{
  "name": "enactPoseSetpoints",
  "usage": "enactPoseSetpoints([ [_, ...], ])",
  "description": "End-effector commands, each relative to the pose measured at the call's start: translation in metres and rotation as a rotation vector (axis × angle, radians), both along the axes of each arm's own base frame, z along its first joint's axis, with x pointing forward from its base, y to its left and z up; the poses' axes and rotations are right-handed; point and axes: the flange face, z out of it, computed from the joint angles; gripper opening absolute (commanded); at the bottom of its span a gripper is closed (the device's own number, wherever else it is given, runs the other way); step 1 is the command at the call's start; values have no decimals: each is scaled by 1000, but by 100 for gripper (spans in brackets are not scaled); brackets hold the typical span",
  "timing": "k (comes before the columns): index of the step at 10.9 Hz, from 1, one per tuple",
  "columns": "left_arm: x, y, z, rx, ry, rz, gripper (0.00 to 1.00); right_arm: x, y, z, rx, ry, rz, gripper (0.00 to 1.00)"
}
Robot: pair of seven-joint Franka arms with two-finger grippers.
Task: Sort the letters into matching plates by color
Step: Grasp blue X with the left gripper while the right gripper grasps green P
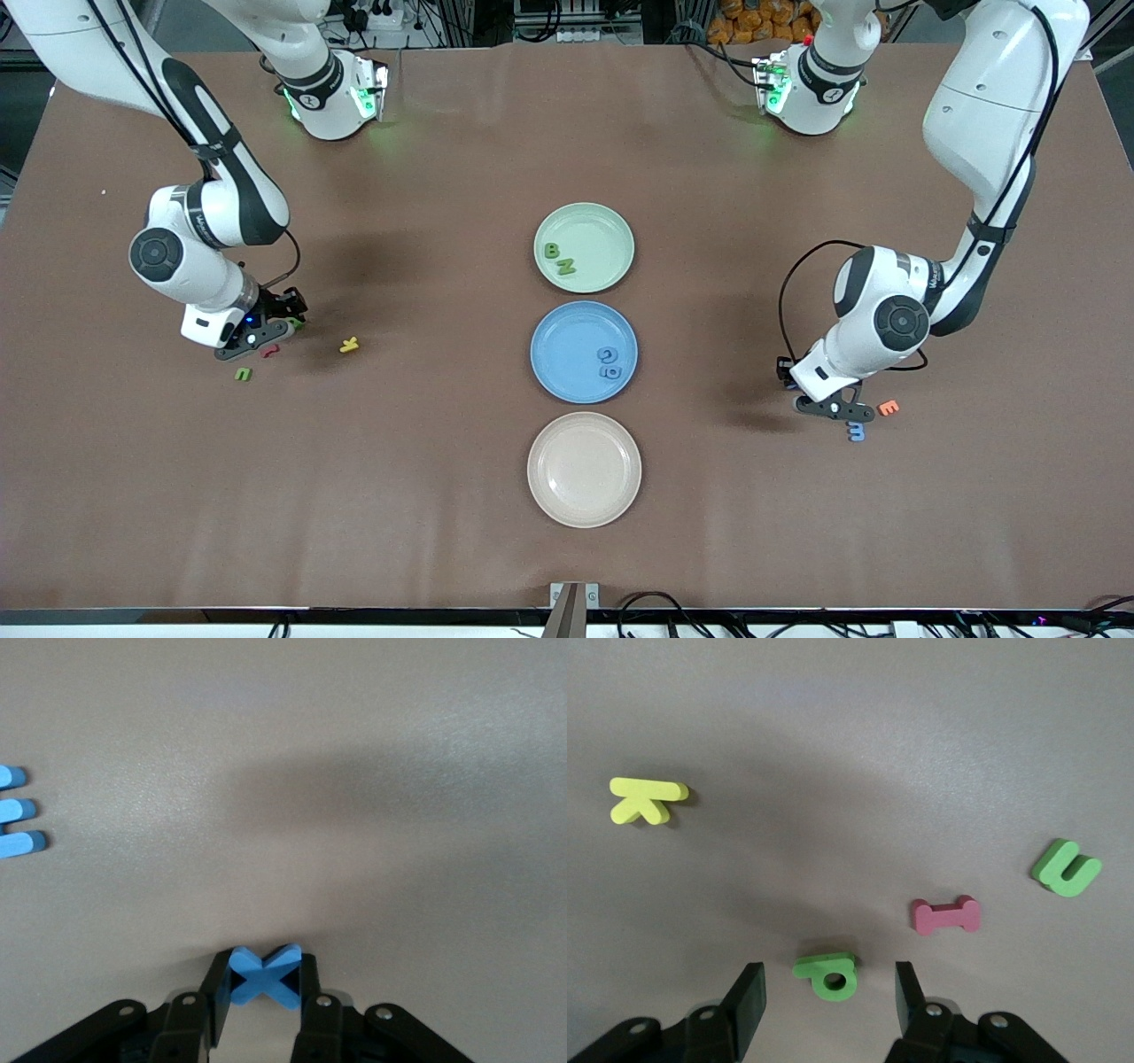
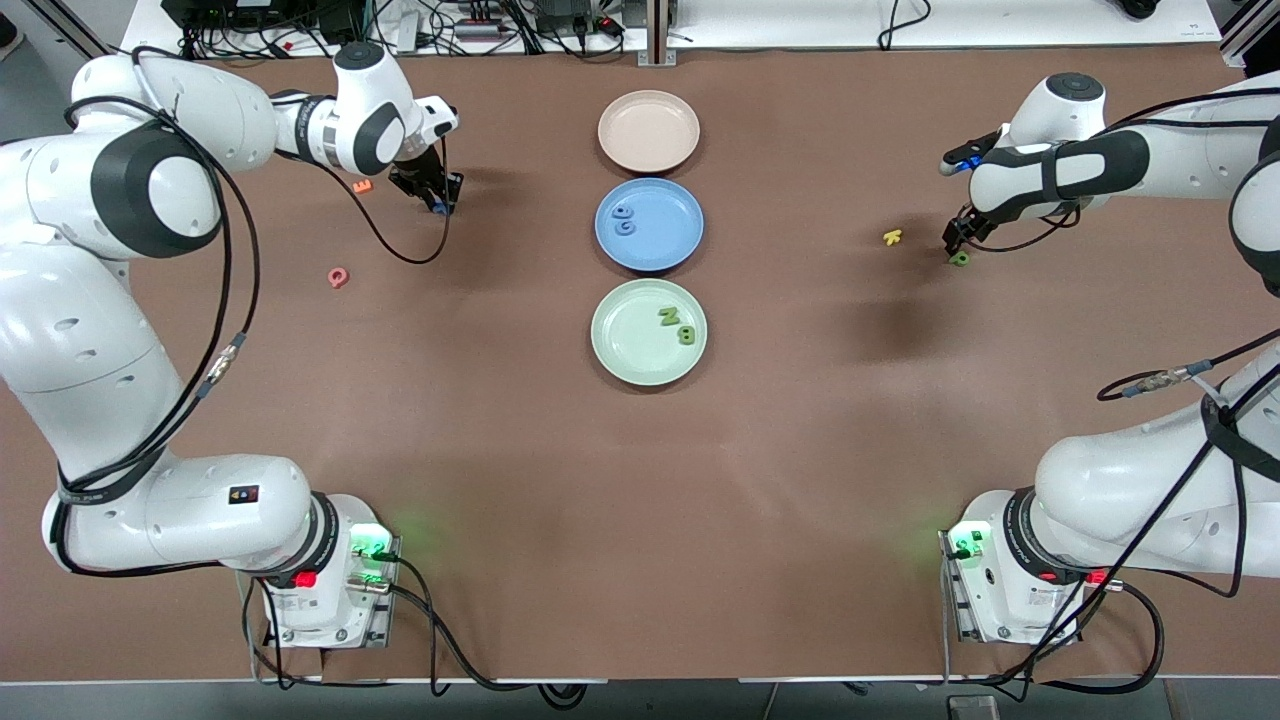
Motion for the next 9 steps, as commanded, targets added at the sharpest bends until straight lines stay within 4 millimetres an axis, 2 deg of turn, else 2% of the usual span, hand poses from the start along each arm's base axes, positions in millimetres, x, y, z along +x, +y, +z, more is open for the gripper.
enactPoseSetpoints([
  [1, -1, -7, 1, -19, -7, 39, 0, -7, -2, -12, 15, 9, 14, 67],
  [3, 2, -13, 8, -21, -19, 83, 0, -12, -3, -17, 19, 0, 11, 67],
  [5, 13, -26, 27, -37, -56, 124, 0, -12, -3, -17, 20, 0, 11, 67],
  [7, 25, -29, 54, -48, -104, 171, 0, -12, -3, -18, 21, -2, 11, 67],
  [9, 33, -39, 70, -60, -135, 218, 0, -12, -4, -20, 22, -3, 8, 66],
])
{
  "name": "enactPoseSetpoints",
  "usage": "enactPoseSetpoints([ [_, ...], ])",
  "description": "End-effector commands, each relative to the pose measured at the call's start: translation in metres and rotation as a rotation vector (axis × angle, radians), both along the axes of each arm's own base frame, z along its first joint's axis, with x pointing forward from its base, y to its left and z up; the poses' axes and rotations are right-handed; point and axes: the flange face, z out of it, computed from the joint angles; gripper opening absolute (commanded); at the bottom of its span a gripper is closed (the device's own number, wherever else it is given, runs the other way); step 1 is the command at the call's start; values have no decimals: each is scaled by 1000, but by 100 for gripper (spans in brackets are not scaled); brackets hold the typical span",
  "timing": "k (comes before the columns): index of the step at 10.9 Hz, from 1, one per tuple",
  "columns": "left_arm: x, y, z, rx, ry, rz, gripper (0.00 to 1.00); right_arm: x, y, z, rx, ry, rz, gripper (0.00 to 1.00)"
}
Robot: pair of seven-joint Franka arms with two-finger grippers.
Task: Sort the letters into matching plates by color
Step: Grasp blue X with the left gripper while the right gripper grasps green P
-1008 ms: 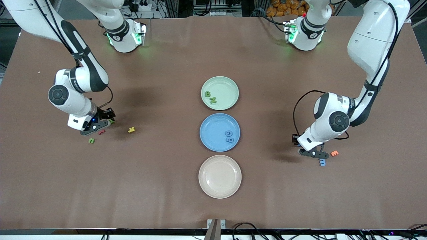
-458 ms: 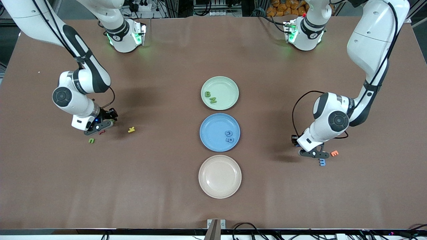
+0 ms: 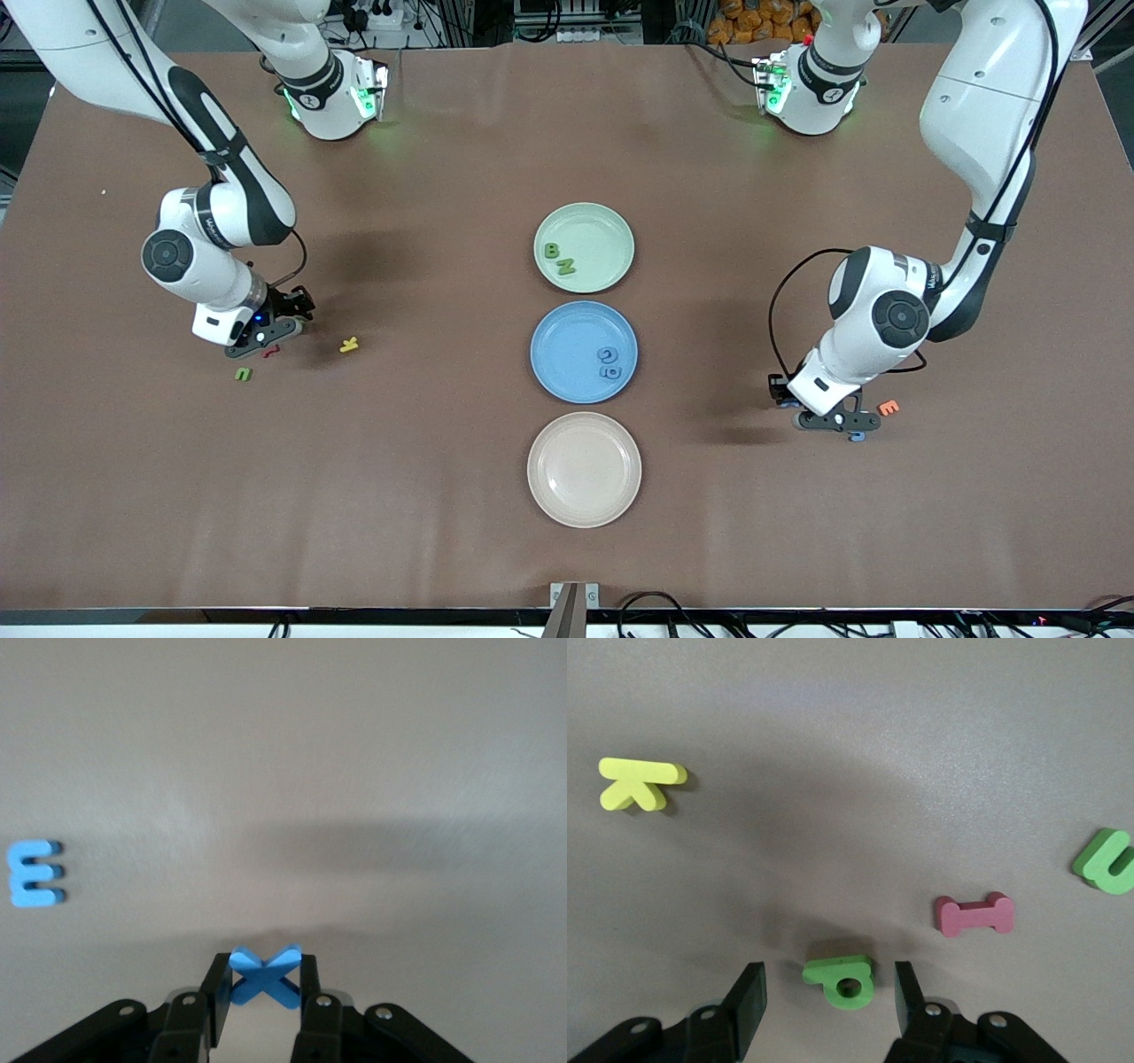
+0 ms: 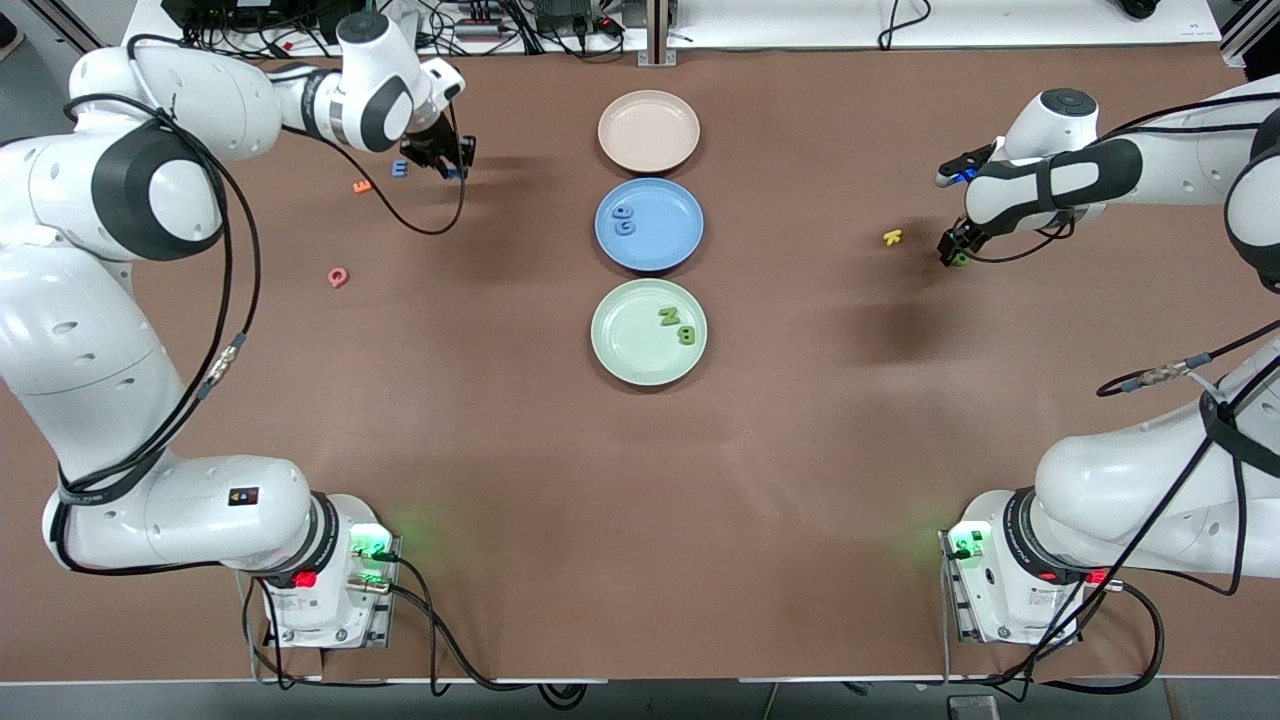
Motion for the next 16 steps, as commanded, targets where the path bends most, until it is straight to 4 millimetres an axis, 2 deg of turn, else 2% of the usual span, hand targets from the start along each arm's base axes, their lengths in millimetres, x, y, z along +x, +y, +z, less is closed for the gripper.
enactPoseSetpoints([
  [1, 10, -13, 31, -21, -44, 73, 0, -3, -5, -3, 9, -6, 8, 66],
  [4, 12, -15, 64, -22, -81, 112, 0, -4, -6, -5, 11, -8, 8, 65],
  [7, 6, -36, 82, -19, -93, 129, 0, -4, -6, -8, 13, -5, 7, 62],
  [8, 8, -37, 87, -25, -102, 148, 0, -4, -6, -8, 13, -5, 7, 61],
  [12, 10, -35, 83, -50, -85, 239, 0, -4, -8, -10, 13, -2, 4, 58],
  [14, 3, -62, 89, -95, -70, 284, 0, -4, -8, -10, 15, -10, 4, 57],
  [16, 8, -53, 98, -100, -88, 295, 0, -4, -7, -11, 15, -10, 4, 54],
])
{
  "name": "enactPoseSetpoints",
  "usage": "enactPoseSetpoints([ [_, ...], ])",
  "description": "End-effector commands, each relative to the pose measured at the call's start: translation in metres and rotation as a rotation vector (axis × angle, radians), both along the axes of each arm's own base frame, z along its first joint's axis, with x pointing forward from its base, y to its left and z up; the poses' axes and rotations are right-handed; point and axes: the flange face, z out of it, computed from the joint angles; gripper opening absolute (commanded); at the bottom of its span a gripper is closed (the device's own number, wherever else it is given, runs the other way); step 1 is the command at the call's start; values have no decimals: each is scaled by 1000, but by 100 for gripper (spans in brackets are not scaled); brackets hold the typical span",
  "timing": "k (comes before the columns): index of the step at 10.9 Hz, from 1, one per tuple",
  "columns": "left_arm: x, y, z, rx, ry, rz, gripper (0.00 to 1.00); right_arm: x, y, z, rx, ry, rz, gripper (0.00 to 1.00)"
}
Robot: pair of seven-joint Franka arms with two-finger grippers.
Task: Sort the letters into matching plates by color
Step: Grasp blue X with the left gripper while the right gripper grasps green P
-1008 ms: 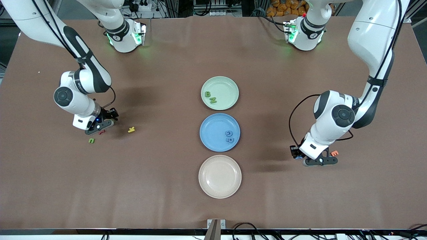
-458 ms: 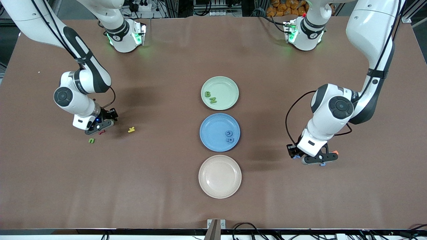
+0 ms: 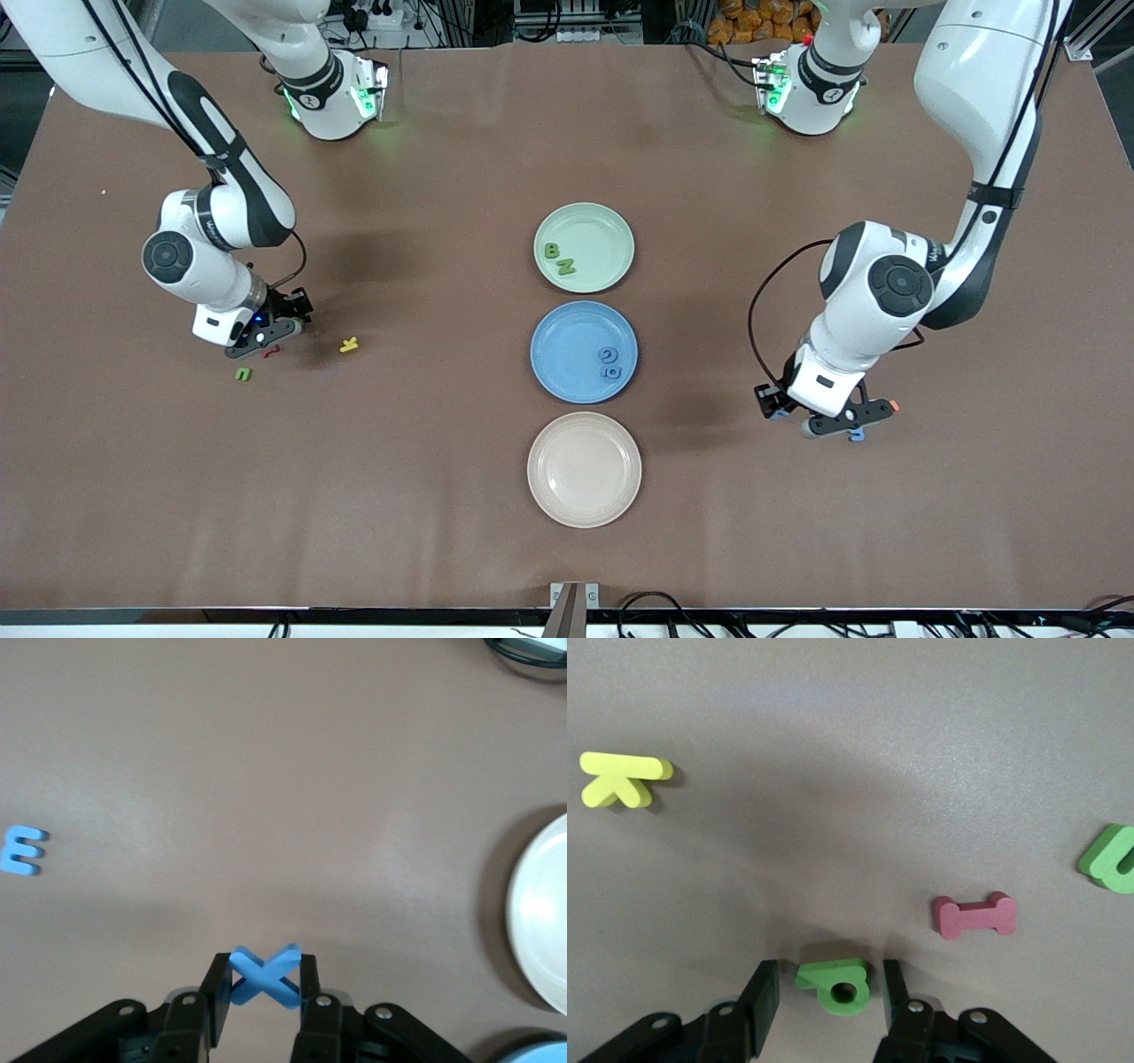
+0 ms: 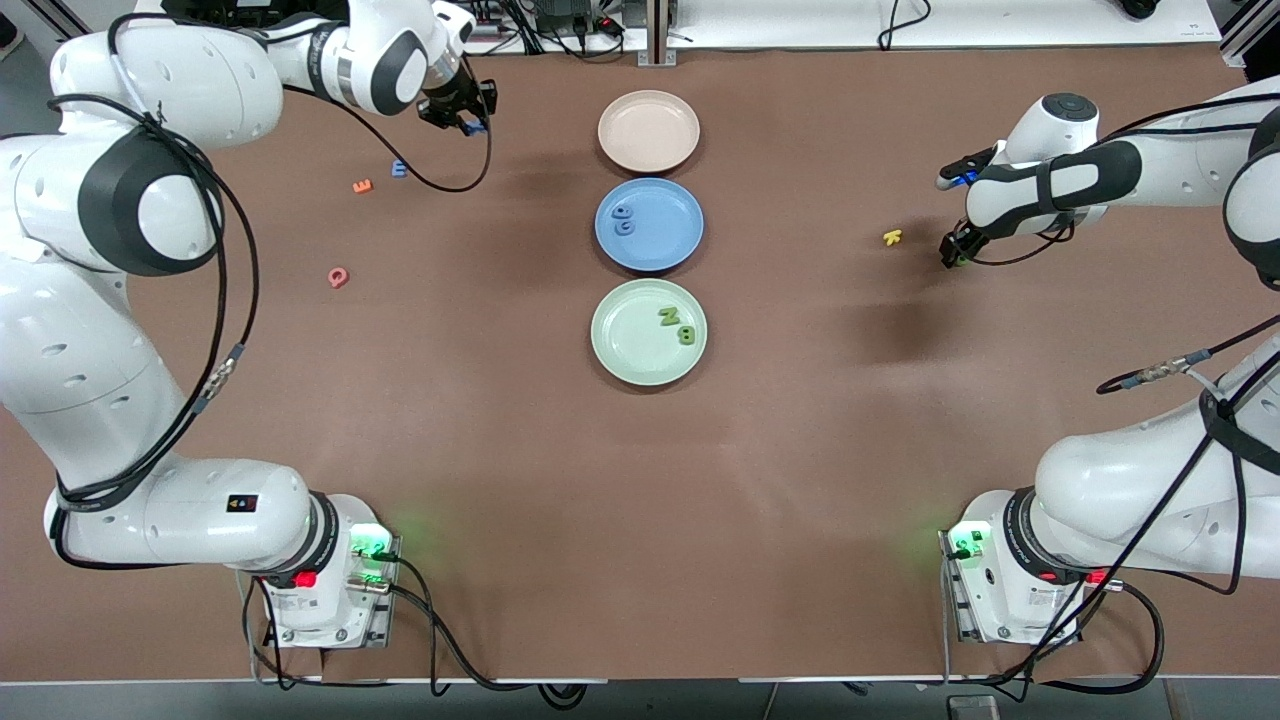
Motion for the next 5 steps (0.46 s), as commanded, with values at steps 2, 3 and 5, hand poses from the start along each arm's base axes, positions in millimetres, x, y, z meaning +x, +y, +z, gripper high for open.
enactPoseSetpoints([
  [2, 7, 5, 24, -21, -22, 41, 0, -2, -3, -4, 10, -8, 16, 44],
  [3, 6, 3, 25, -24, -23, 44, 0, -3, -4, -5, 10, -7, 18, 42],
  [5, -2, -24, 29, -52, -15, 89, 0, -3, -4, -5, 10, -7, 18, 31],
])
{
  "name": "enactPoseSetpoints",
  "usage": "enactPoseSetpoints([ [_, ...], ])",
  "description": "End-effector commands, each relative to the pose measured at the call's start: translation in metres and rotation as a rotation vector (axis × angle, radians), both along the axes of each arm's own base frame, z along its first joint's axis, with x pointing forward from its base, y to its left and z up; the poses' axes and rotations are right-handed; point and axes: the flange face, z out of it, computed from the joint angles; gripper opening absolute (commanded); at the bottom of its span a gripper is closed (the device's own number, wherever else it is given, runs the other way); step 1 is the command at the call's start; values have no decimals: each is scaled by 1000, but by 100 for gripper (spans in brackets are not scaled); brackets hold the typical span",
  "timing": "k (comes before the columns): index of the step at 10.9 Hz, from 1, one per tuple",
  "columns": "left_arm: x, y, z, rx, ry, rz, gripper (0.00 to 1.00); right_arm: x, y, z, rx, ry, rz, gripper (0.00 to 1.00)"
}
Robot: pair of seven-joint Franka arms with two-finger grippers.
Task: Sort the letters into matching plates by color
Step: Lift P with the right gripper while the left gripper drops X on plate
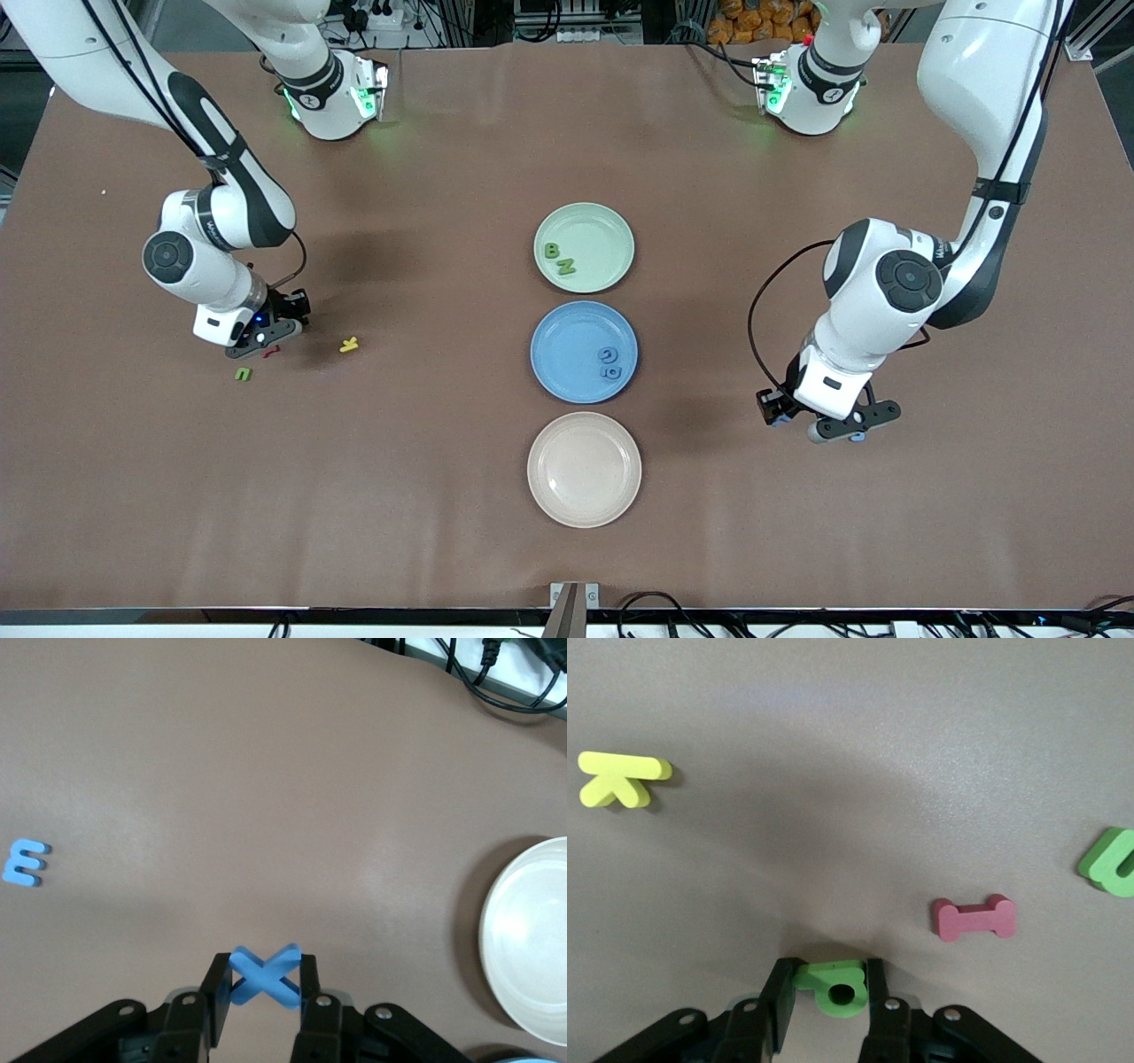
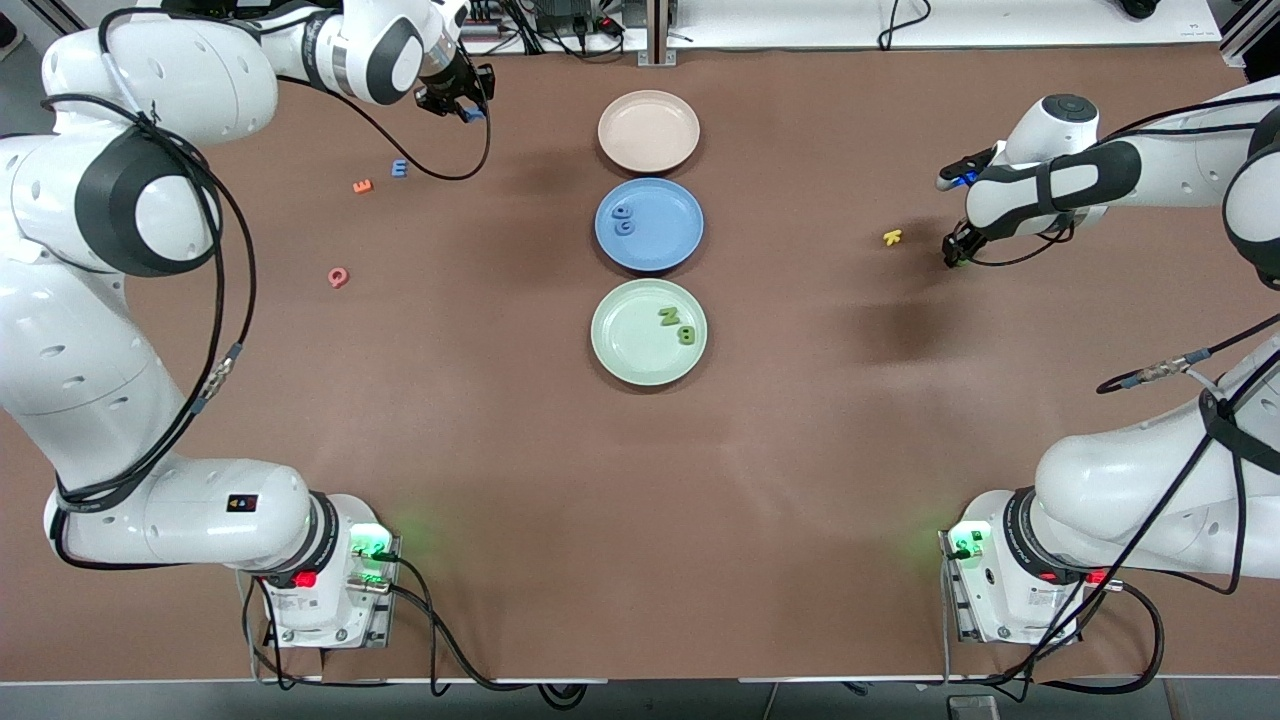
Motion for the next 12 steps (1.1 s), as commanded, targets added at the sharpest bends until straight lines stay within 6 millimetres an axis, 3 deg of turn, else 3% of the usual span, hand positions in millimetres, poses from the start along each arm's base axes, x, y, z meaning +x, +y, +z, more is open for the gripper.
enactPoseSetpoints([
  [1, -17, -43, 16, -53, 14, 56, 0, -3, -3, -3, 8, -3, 11, 26],
  [3, -37, -83, 13, -48, 61, 23, 0, -1, -4, 1, 3, -1, 8, 18],
  [5, -57, -146, 19, -83, 64, 38, 0, 2, -1, 13, -10, 13, 3, 13],
  [8, -87, -216, 9, -106, 85, 50, 0, 11, 1, 34, -26, 36, 3, 12],
  [10, -90, -228, 14, -111, 73, 43, 0, 14, 5, 44, -31, 36, 1, 11],
  [12, -91, -227, 1, -104, 94, 58, 0, 14, 19, 57, -48, 39, -35, 11],
])
